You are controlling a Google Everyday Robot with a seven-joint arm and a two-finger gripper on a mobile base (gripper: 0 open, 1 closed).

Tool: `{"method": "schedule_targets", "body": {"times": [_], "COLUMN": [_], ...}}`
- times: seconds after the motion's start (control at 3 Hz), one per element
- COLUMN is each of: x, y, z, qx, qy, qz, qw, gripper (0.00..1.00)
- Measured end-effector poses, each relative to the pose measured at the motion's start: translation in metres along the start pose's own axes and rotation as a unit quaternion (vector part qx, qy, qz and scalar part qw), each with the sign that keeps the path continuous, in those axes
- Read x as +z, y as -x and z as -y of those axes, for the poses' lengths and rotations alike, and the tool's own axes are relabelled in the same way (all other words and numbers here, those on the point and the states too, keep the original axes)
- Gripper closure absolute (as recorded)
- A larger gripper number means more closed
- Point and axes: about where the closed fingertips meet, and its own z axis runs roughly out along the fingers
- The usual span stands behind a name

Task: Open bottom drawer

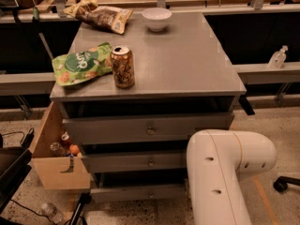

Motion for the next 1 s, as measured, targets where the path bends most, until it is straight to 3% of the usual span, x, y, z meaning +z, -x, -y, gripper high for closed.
{"method": "schedule_targets", "body": {"times": [0.33,1.0], "x": [0.0,-0.0002], "y": [0.0,0.0001], "z": [0.0,0.0], "qx": [0.0,0.0], "qy": [0.0,0.0], "qz": [0.0,0.0], "qw": [1.0,1.0], "gripper": [1.0,0.52]}}
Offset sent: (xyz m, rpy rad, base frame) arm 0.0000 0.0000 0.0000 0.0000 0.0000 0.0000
